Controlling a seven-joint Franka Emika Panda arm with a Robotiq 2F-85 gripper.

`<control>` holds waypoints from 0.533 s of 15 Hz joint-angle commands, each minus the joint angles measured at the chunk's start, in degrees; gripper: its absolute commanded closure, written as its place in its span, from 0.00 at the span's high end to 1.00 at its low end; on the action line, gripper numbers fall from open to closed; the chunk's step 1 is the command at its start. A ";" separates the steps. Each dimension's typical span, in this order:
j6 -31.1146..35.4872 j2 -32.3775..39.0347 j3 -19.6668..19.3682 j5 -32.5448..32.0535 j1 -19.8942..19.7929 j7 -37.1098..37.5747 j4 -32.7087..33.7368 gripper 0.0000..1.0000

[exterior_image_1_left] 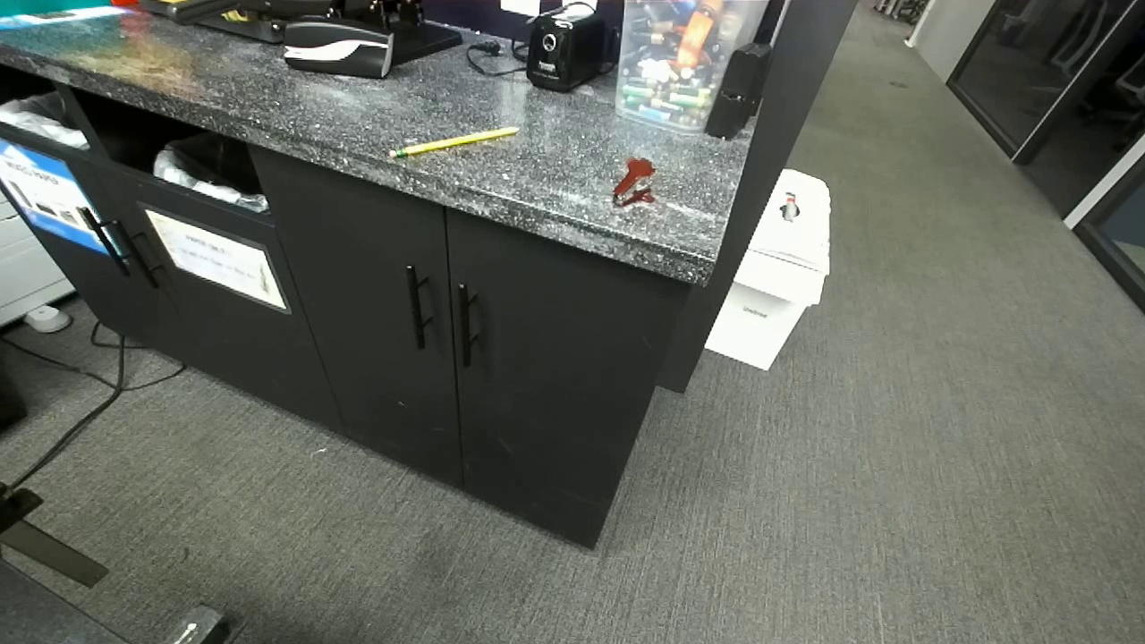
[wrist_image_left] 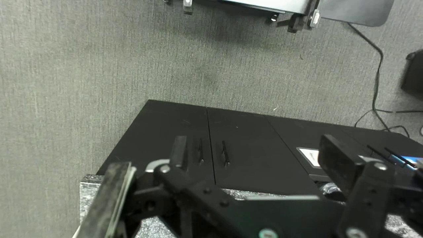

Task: Move the pen

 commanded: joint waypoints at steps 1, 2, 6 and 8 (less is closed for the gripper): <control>-1.64 13.65 3.34 2.91 0.09 3.39 14.27 1.00; -1.20 16.84 4.25 2.77 -0.01 4.47 17.55 1.00; -0.73 28.99 6.39 3.24 -0.39 8.15 30.68 1.00; -0.04 34.85 6.91 3.52 -0.56 9.52 37.10 1.00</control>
